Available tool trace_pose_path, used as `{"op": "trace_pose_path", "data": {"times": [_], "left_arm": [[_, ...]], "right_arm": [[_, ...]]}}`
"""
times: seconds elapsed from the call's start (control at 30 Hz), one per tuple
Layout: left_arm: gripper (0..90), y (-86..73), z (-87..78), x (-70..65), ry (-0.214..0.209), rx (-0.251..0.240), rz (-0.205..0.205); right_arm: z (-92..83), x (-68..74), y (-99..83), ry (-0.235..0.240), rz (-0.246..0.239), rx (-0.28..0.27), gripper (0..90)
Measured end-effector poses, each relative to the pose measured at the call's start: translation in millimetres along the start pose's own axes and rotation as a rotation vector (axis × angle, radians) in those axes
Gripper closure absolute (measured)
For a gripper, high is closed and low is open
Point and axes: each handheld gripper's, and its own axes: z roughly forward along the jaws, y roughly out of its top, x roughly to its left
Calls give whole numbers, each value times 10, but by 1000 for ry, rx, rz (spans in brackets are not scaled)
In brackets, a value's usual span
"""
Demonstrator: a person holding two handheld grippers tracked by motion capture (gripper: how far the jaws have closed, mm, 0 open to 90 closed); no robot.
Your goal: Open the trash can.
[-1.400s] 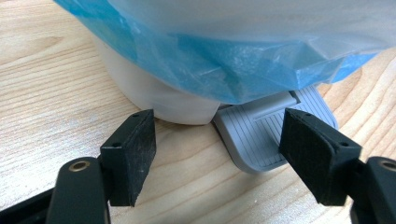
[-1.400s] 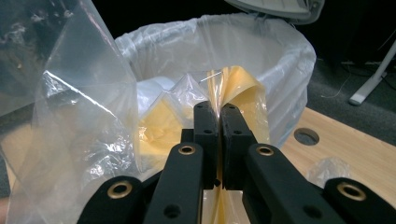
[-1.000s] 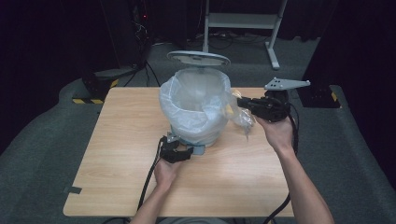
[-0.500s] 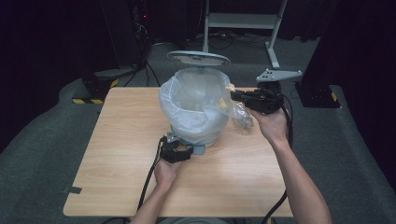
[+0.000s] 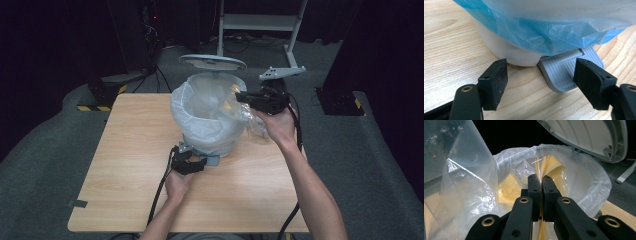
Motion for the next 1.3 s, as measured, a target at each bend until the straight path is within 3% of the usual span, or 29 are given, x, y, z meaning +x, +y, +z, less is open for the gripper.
{"op": "trace_pose_path", "data": {"times": [0.6,1.2,1.3], "left_arm": [[279,-1,0,0,-4,-1,-1],[281,-1,-1,2,-6,0,0],[282,-1,-1,1,-5,0,0]], "right_arm": [[407,-5,182,4,19,29,871],[764,-113,227,-43,42,76,869],[786,-139,226,-47,52,64,868]]}}
